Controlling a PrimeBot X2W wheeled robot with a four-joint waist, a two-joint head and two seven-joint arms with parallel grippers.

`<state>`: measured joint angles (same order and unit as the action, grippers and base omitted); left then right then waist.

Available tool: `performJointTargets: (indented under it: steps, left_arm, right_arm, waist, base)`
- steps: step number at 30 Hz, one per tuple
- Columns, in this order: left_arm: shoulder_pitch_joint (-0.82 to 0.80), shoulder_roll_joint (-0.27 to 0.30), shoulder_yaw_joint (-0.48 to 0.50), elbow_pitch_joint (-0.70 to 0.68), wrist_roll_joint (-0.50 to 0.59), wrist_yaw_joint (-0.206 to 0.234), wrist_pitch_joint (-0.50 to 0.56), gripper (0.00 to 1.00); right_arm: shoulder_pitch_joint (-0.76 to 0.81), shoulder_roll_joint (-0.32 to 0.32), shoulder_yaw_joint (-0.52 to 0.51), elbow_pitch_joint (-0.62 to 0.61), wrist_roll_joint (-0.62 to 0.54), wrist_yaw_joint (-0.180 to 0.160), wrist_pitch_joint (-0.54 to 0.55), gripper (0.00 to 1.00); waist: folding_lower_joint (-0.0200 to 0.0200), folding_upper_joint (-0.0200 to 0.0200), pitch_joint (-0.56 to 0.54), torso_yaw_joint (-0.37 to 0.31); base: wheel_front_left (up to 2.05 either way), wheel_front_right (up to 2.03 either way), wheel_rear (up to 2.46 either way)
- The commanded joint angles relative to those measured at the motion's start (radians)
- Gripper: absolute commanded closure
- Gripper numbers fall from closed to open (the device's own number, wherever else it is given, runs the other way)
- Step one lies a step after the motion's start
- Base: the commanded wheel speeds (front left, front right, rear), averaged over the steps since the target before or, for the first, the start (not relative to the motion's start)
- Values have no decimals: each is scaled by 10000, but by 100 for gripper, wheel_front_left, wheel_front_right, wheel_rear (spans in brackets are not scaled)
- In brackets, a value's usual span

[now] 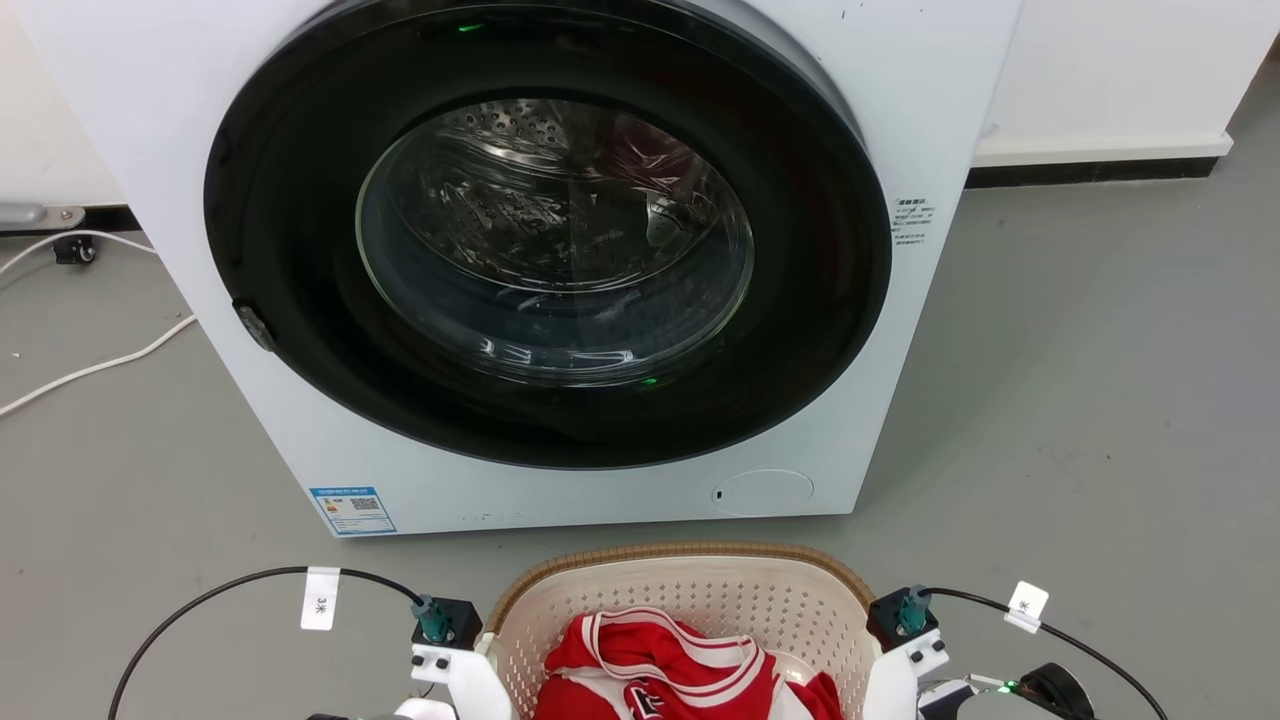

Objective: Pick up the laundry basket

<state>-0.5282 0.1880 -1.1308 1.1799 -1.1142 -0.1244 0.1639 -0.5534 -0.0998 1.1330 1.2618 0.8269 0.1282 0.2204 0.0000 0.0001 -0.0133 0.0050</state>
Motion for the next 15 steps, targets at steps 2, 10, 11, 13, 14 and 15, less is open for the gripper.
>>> performJointTargets:
  steps: [2, 10, 11, 13, 14, 15]
  left_arm:
    - [-218, -18, -61, -73, -48, -107, -127, 100]
    - [-232, -16, -255, -65, -228, -107, -164, 100]
    - [-233, -13, -278, -60, -243, -107, -172, 100]
    - [-235, -4, -333, -52, -285, -107, -162, 100]
    - [-237, -1, -357, -50, -305, -107, -171, 100]
    - [-240, 2, -379, -49, -314, -107, -170, 100]
  right_arm:
    - [-92, 7, 130, -1, 9, 46, -30, 100]
    - [-77, -9, 341, 35, 218, 46, -44, 100]
    - [-84, -10, 370, 40, 233, 46, -48, 100]
    - [-94, -11, 421, 50, 292, 46, -58, 100]
    - [-99, -13, 447, 52, 309, 46, -65, 100]
    - [-102, -14, 469, 53, 325, 46, -64, 100]
  waist:
    - [0, -1, -8, -2]
    - [0, -1, -26, 0]
    - [0, -1, -27, -3]
    - [0, -1, -30, -13]
    - [0, -1, -30, -17]
    - [0, -1, -31, -20]
  base:
    - [0, 0, 0]
    - [0, 0, 0]
    - [0, 0, 0]
    - [0, 0, 0]
    - [0, 0, 0]
    - [0, 0, 0]
